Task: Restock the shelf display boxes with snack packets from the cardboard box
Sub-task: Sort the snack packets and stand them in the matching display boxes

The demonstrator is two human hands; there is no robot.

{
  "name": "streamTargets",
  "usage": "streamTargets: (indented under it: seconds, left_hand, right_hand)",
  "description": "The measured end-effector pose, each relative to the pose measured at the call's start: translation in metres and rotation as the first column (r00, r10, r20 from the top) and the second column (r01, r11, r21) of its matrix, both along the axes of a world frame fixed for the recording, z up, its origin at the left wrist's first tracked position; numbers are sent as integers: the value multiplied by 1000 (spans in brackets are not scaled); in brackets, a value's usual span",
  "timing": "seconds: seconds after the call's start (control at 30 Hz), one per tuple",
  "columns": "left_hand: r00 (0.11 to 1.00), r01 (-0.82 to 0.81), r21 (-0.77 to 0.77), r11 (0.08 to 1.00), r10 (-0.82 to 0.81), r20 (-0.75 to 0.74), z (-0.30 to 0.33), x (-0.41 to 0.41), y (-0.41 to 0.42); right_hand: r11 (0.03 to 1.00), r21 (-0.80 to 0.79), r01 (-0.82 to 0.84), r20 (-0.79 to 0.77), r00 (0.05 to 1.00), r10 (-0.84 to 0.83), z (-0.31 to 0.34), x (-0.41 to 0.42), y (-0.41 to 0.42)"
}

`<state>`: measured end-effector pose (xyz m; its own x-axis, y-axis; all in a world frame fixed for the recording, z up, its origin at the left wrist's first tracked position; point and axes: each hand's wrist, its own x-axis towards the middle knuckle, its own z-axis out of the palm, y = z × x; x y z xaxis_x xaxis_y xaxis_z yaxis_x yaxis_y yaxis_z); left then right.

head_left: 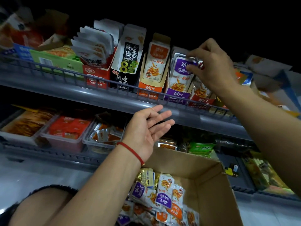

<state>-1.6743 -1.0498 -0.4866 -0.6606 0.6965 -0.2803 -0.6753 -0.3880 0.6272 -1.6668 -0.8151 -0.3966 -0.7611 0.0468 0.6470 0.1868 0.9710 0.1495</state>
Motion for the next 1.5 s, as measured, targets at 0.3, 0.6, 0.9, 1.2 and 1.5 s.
streamTargets:
  seconds: [0.3,0.6,0.9,1.2,1.5]
  left_hand:
    - [989,-20,-162,987,-4,-145,-13,4,5]
    - [957,-62,-353,934,-45,-287,-23,11,13]
    - [947,-34,-356,934,-84,-310,-26,13,16]
    - [942,-37,-365,930,-89,-323,-31,6,11]
    - [943,-42,-378,925,-88,-320,-34,7,13]
  right_hand:
    - [997,66,-34,8,999,34,-7,25,-3]
    - [993,110,-53,30,998,50,-16,44,-7]
    - [991,103,81,84,992,-90,-13,13,-2]
    - [990,119,73,117,989,-87,-10,15,-1]
    - [991,119,52,146,987,-69,-13,24,-1]
